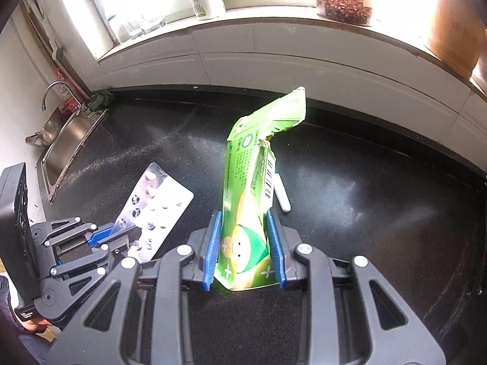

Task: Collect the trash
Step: 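Grasp the pill blister pack with the left gripper while the right gripper grasps the green snack box, then lift both items and carry them toward the black bin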

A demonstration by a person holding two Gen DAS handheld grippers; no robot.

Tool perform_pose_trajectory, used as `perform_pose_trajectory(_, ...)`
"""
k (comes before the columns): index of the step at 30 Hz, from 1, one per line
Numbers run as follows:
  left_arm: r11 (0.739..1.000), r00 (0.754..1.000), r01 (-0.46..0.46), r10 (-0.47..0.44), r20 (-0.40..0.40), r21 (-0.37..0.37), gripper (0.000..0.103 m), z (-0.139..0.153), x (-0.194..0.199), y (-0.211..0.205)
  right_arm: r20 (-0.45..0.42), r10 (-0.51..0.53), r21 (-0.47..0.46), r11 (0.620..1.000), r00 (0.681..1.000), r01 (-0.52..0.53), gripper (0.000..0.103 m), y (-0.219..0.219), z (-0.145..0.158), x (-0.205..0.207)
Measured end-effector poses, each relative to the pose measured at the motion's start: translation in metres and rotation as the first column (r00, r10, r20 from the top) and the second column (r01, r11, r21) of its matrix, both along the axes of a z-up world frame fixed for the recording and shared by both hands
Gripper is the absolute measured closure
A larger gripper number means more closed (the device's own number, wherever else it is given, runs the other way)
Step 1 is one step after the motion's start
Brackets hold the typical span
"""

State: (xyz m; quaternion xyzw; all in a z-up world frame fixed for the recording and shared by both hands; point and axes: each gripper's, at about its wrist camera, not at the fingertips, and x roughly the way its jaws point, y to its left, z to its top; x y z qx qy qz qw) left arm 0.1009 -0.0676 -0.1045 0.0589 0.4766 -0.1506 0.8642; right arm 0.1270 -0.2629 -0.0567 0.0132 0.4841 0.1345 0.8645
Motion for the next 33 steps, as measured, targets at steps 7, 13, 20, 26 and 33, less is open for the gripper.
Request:
perform_pose_trajectory(7,0.999,0.999,-0.043,0.043,0.029,0.0,0.094,0.011,-0.021,0.006,0.023,0.016,-0.01,1.0,1.0,-0.016,0.073,0.004,0.008,-0.023)
perform_pose_trajectory(13,0.993,0.991,-0.12,0.12,0.064,-0.004,0.094,0.029,-0.043,0.026,0.043,0.082,-0.02,0.996,0.996,-0.081,0.073,0.026,0.017,-0.029)
perform_pose_trajectory(20,0.949,0.944,-0.315,0.314,0.101,-0.002,0.094,0.049,-0.076,0.093,0.054,0.273,-0.021,0.962,0.961,-0.272,0.073,0.104,0.024,-0.035)
perform_pose_trajectory(26,0.838,0.833,-0.546,0.539,0.123,0.021,0.094,0.058,-0.135,0.172,0.051,0.518,-0.012,0.855,0.854,-0.518,0.073,0.211,0.023,-0.057)
perform_pose_trajectory(33,0.628,0.629,-0.777,0.77,0.107,0.045,0.094,0.049,-0.226,0.257,0.015,0.78,0.011,0.626,0.626,-0.78,0.073,0.347,0.011,-0.12)
